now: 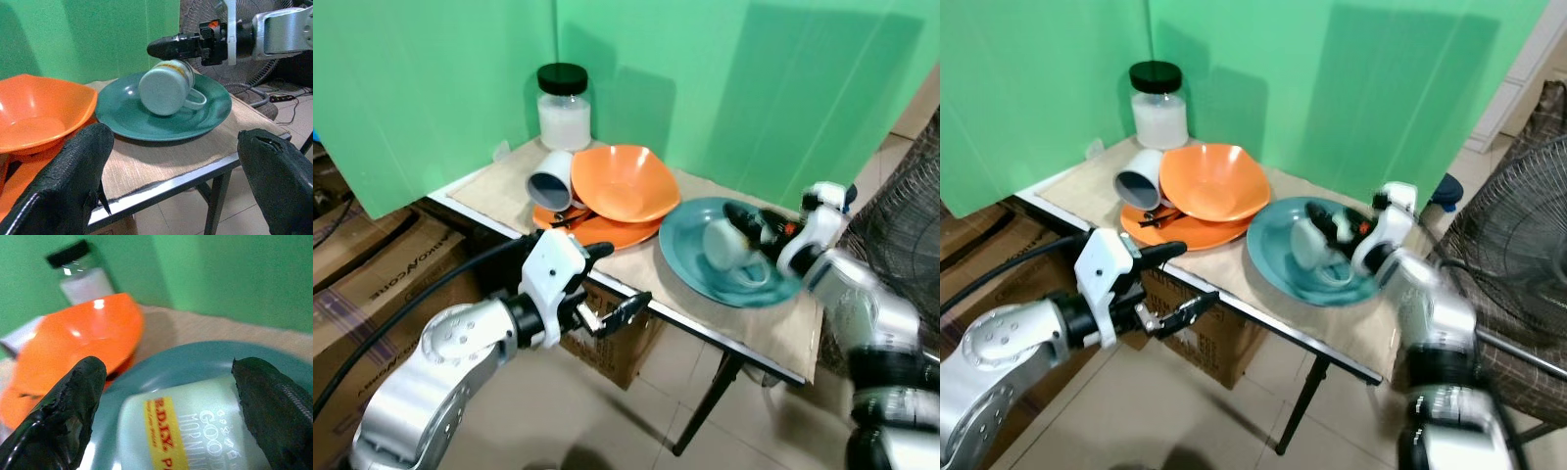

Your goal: Setting the table

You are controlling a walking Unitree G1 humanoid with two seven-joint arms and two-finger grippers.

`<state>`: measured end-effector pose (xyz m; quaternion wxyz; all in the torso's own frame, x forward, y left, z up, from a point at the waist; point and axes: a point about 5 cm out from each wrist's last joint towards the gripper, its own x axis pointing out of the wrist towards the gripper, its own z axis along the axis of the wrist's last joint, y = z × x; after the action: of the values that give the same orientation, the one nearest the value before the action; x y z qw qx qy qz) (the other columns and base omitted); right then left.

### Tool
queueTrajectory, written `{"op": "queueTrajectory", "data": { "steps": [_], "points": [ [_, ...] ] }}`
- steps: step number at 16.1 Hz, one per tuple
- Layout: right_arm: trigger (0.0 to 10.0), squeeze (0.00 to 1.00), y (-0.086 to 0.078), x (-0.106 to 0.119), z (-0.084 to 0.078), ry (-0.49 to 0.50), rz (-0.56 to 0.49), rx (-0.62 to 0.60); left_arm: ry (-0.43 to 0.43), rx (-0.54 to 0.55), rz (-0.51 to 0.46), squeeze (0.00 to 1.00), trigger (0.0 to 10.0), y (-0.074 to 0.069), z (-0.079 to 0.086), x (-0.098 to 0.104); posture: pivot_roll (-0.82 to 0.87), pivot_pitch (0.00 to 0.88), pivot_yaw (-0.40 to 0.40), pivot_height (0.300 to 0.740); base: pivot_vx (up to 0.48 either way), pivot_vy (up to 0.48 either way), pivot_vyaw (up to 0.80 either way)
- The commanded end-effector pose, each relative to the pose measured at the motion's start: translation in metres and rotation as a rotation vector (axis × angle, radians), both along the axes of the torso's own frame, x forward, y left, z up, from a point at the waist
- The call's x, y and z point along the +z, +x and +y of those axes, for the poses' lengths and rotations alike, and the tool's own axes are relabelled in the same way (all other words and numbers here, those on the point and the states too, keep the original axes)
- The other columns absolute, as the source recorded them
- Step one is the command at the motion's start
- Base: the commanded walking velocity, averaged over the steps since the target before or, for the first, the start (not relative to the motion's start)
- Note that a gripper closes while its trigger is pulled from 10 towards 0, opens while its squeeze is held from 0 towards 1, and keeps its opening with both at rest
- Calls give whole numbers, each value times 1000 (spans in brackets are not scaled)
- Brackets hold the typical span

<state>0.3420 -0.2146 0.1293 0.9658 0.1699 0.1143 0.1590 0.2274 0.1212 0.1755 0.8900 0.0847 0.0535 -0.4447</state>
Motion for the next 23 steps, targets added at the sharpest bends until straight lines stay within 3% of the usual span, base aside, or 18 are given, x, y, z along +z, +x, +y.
{"op": "queueTrajectory", "data": {
  "steps": [1,10,13,19,23],
  "points": [
    [10000,0,-1,-10,-12,-8,28,-26,3,-13,-4,0,10000,-1,1,1,122,0,-80,740,0,0,0],
    [10000,0,-7,1,-53,79,-57,-75,15,4,-7,0,10000,0,2,-1,115,0,-79,740,0,0,0],
    [10000,0,-11,-7,-61,57,-3,-81,18,3,-4,0,10000,0,3,-2,107,0,-75,740,0,0,0],
    [10000,0,-13,-34,-35,91,102,34,19,-11,1,0,10000,1,0,-4,106,0,-76,740,0,0,0],
    [10000,0,-12,-29,-24,108,92,152,25,4,-2,0,10000,2,2,-5,109,0,-81,740,0,0,0]
  ]
}}
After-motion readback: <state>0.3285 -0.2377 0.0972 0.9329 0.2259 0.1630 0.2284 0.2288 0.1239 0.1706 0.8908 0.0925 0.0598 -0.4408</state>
